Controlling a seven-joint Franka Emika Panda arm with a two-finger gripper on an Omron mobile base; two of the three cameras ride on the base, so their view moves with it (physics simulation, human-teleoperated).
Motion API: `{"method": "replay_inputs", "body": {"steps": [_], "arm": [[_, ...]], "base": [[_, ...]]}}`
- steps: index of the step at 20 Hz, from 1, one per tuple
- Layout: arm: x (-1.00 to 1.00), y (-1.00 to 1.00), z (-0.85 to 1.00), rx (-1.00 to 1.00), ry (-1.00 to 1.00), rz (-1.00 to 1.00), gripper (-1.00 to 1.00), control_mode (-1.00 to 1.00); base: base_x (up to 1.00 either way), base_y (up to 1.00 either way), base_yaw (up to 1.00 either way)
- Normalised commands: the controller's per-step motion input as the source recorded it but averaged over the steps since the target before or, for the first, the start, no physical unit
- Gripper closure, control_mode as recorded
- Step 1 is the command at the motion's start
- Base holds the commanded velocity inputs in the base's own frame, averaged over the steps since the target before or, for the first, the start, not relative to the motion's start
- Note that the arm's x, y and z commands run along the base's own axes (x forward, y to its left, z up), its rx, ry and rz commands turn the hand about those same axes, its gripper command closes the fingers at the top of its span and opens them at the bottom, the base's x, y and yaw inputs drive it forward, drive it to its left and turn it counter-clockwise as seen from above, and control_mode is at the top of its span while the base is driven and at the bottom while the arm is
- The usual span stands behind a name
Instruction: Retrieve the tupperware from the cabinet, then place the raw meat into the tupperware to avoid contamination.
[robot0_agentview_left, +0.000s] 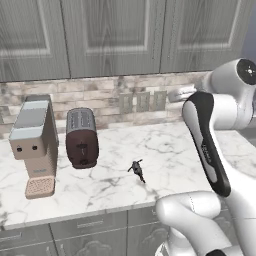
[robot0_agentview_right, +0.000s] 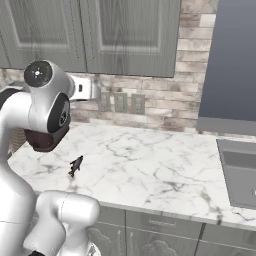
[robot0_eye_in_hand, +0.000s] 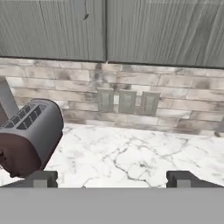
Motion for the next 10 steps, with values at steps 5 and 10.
{"method": "replay_inputs", "body": {"steps": [5, 10], "arm": [[-0.15, 0.00, 0.51, 0.00, -0.27, 0.01, -1.00, -1.00], [-0.10, 0.00, 0.49, 0.00, -0.22, 0.00, -1.00, -1.00]], "base": [[0.00, 0.00, 0.00], [0.00, 0.00, 0.00]]}}
